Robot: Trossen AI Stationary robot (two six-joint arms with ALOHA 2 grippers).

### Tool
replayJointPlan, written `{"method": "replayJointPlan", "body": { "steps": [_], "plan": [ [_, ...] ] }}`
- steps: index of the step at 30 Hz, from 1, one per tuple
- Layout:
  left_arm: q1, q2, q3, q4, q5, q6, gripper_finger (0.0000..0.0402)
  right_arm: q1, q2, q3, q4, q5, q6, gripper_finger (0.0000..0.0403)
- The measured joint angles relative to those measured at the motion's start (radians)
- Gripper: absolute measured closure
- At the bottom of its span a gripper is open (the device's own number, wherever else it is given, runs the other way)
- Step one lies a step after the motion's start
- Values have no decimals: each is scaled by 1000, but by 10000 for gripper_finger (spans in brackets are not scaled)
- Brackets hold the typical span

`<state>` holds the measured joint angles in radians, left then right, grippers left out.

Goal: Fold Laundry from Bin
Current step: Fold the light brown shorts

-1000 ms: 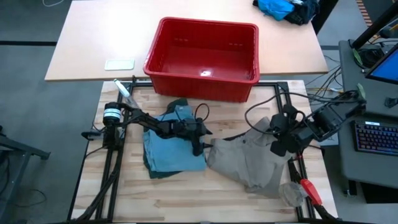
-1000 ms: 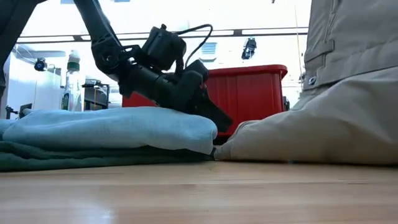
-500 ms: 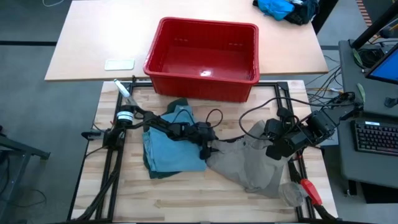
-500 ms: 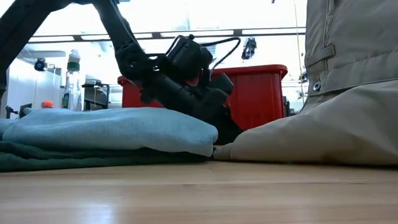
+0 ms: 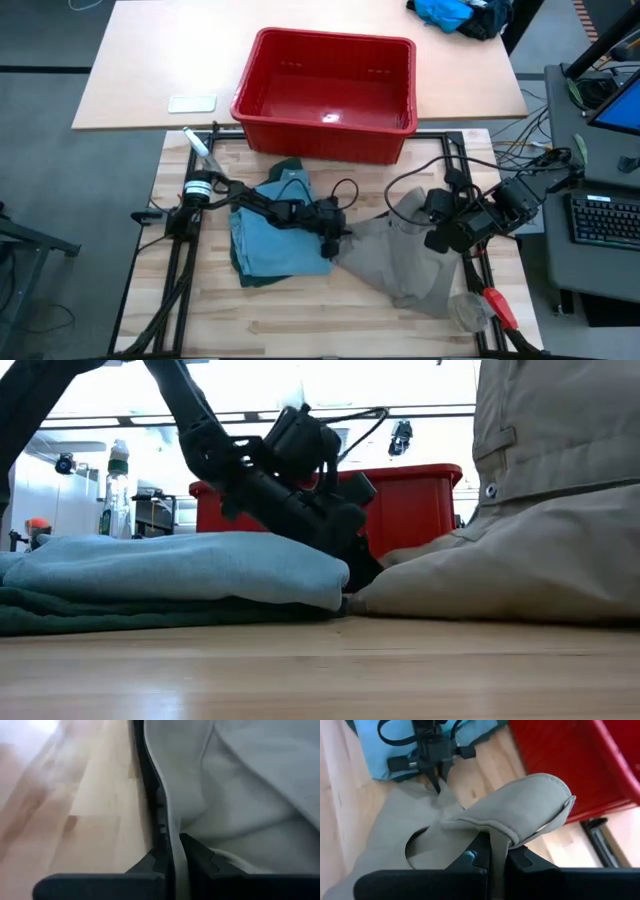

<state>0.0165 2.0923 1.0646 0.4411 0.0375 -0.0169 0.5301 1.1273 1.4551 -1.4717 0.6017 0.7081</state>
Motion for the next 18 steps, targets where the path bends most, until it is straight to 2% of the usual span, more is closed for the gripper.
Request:
{"method": "replayJointPlan", "body": {
  "steps": [4,8,15,18],
  "plan": [
    [-21,-75,-1,-57,-22,6,396,0,0,0,24,52,-16,394],
    [-66,-185,-1,-137,-93,52,399,12,0,-4,69,81,-60,394],
    [-170,-389,-3,-302,-269,129,401,77,1,-10,260,109,-227,394],
    [-207,-473,-8,-354,-305,140,401,115,1,-12,345,144,-310,394]
  ]
}}
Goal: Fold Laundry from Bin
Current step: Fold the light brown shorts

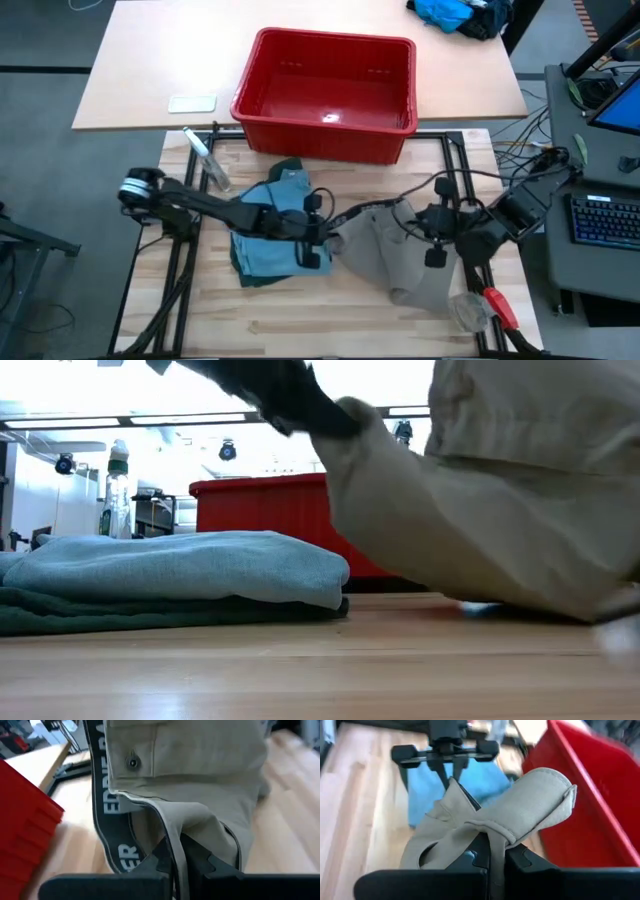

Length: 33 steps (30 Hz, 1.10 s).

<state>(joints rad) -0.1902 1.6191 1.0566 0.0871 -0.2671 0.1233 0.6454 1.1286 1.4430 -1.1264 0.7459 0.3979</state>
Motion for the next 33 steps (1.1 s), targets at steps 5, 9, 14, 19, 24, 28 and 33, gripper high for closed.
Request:
{"method": "replayJointPlan", "body": {
  "steps": [5,9,14,19,24,28,33],
  "plan": [
    [-40,-123,-4,-58,-13,0,401,53,1,-7,135,70,-110,394],
    [-82,-217,-5,-79,-15,0,401,86,1,-17,228,63,-185,394],
    [-165,-329,-5,-117,-22,13,401,124,1,-19,368,-17,-306,394],
    [-256,-403,-4,-122,-163,72,401,154,1,-9,586,-48,-498,394],
    [-347,-444,87,-149,-188,151,402,162,0,34,702,-46,-622,394],
    [-387,-440,223,-239,-188,194,402,162,-1,88,708,-45,-651,394],
    [-391,-409,452,-375,-198,203,402,162,0,187,750,-45,-680,394]
  ]
}}
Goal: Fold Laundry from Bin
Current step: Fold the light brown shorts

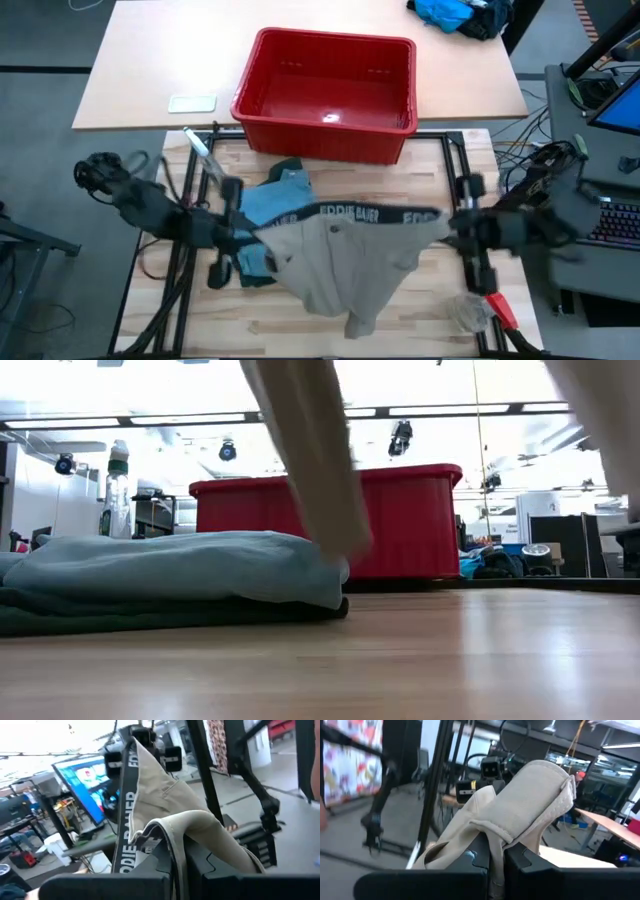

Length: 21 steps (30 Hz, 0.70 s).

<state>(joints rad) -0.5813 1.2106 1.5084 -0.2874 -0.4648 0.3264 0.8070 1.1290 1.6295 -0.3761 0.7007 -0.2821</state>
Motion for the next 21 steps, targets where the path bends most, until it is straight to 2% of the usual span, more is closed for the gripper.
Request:
{"method": "replayJointPlan", "body": {
  "steps": [3,5,7,10,11,13,16,19,21],
  "plan": [
    [2,30,134,-90,-65,-8,402,0,0,61,-4,3,35,394],
    [2,59,227,-162,-171,-6,402,0,1,99,-8,10,39,394],
    [2,86,319,-251,-338,-2,402,0,2,136,-15,66,20,394],
    [9,125,432,-413,-628,-33,402,0,1,189,-75,221,3,394],
    [16,138,461,-479,-687,-63,402,-1,0,203,-108,277,11,394],
    [32,163,508,-622,-715,-166,401,-8,0,216,-171,403,51,394],
    [82,199,556,-816,-637,-356,401,-42,0,193,-226,559,119,394],
    [162,223,547,-943,-581,-501,401,-91,0,142,-279,574,214,394],
    [213,244,517,-988,-531,-531,401,-123,0,105,-333,528,281,394]
  ]
}}
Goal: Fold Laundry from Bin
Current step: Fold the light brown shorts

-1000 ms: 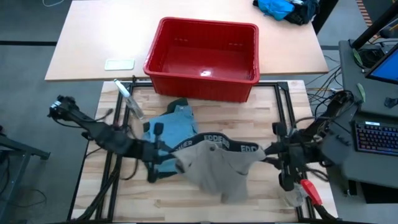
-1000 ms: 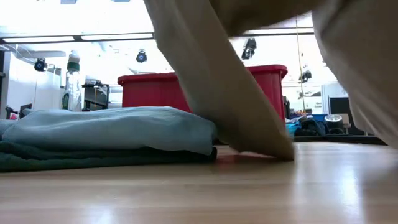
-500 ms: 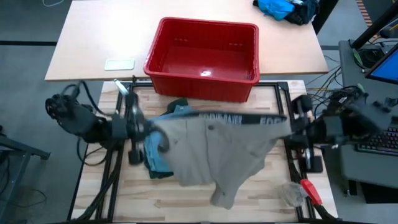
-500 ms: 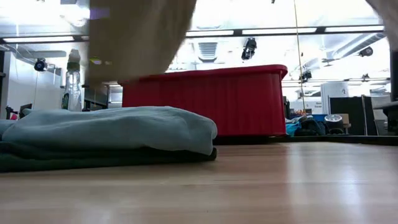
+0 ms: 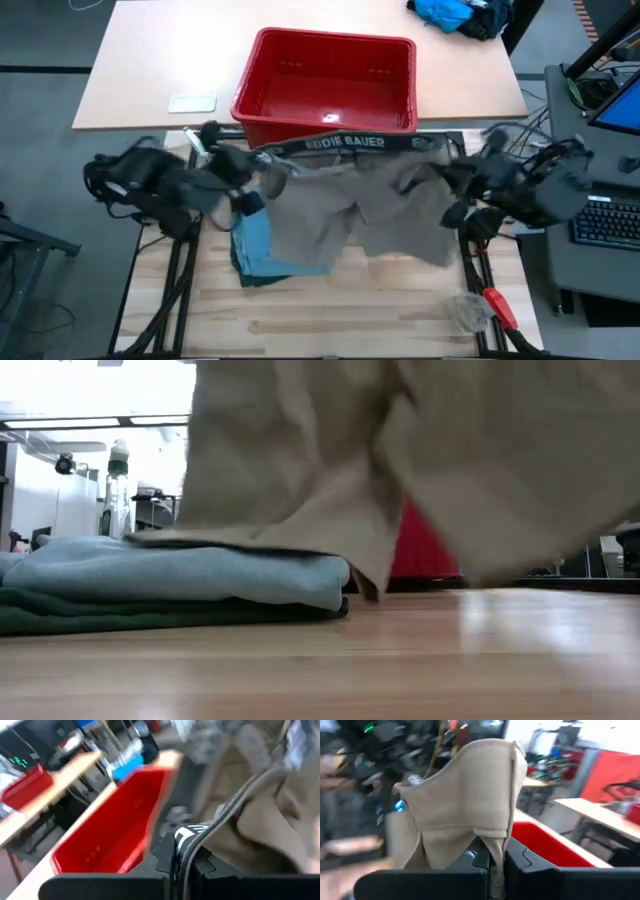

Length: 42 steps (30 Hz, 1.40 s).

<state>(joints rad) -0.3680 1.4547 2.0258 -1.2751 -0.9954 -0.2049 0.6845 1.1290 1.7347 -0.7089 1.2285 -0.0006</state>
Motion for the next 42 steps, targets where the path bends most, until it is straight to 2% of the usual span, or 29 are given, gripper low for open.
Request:
{"method": "replayJointPlan", "body": {
  "steps": [4,8,12,15,17,21,22,24,27,30,33,39,42],
  "plan": [
    [34,39,-55,1,68,-15,401,-51,6,-58,-104,-184,150,394],
    [40,61,-111,61,88,-14,401,-74,5,-149,-116,-189,244,394],
    [39,81,-184,134,254,32,401,-115,13,-225,-117,-329,275,394],
    [52,67,-244,180,368,98,401,-149,13,-258,-119,-331,273,394],
    [76,61,-279,181,343,90,401,-184,5,-265,-141,-270,290,394],
    [162,57,-303,46,66,-76,401,-281,-3,-265,-224,-71,406,394],
    [188,54,-302,6,8,-137,401,-309,-7,-265,-243,-51,442,394],
    [238,51,-302,-28,-5,-209,401,-362,-11,-273,-249,-66,487,394],
    [287,52,-337,70,127,-163,401,-424,8,-307,-214,-163,502,394],
    [310,52,-417,288,312,-23,401,-464,46,-372,-121,-261,480,394],
    [335,52,-510,496,496,46,401,-495,81,-464,5,-378,456,394],
    [375,48,-704,731,561,-17,401,-515,133,-664,395,-668,402,394],
    [378,37,-787,871,670,-31,401,-516,142,-736,601,-810,393,394]
  ]
}}
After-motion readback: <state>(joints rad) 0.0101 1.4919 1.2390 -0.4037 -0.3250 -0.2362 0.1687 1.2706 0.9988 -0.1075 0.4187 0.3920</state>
